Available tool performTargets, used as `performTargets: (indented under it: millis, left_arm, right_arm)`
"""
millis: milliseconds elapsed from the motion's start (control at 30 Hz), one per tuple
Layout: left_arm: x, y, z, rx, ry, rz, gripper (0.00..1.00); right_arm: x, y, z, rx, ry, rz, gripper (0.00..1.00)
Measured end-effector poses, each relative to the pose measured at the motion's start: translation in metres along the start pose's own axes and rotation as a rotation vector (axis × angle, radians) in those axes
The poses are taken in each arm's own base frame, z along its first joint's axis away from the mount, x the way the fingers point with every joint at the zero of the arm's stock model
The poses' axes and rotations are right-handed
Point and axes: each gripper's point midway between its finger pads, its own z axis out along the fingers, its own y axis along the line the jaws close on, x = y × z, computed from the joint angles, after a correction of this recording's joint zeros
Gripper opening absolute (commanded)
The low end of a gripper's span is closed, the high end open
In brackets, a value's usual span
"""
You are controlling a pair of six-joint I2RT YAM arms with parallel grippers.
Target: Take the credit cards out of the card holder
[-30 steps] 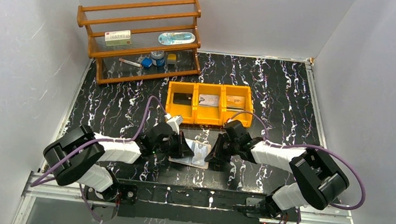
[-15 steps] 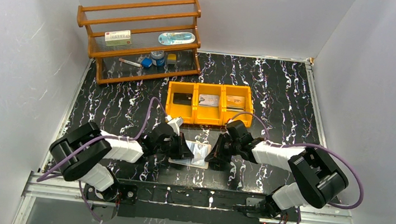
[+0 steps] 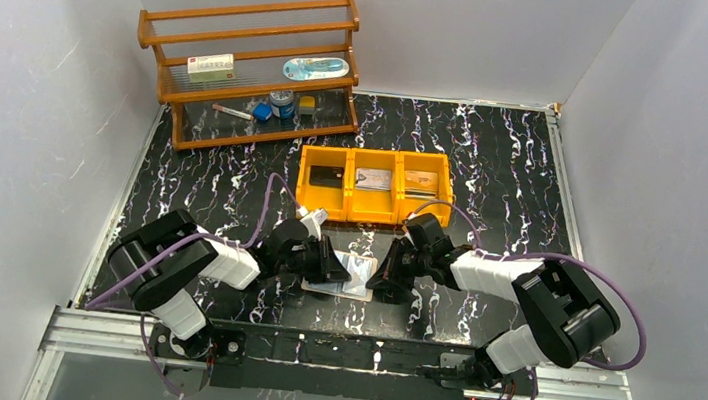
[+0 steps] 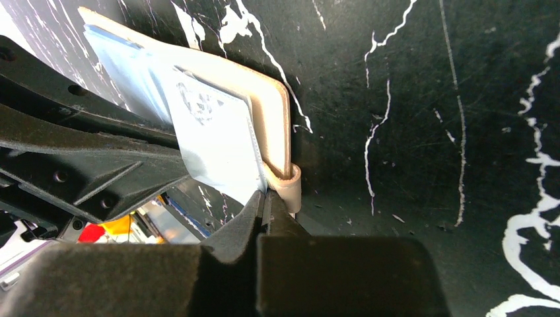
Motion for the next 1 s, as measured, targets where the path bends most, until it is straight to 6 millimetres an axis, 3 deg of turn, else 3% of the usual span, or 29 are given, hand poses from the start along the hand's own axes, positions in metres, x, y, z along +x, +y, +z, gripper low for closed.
performTargets:
  millis: [167, 267, 533, 767, 1000]
  left_arm:
    - [0.001, -0.002, 0.001, 0.017, 0.009, 0.014, 0.07]
    - [0.001, -0.003, 0.001, 0.026, 0.014, 0.027, 0.00]
    - [-0.001, -0.004, 0.000, 0.023, 0.006, 0.042, 0.00]
    - [-0.002, -0.013, -0.011, -0.027, -0.017, 0.092, 0.00]
    - [-0.005, -0.008, -0.024, -0.074, -0.029, 0.111, 0.00]
  right_arm:
    - [0.000, 0.000, 0.000, -0.003, 0.006, 0.001, 0.00]
    - [0.000, 0.000, 0.000, -0.003, 0.009, 0.002, 0.01]
    - [0.000, 0.000, 0.000, 0.003, 0.010, 0.002, 0.00]
    - [-0.002, 0.000, 0.000, 0.021, -0.014, -0.005, 0.00]
    - [-0.003, 0.000, 0.000, 0.023, -0.019, -0.005, 0.00]
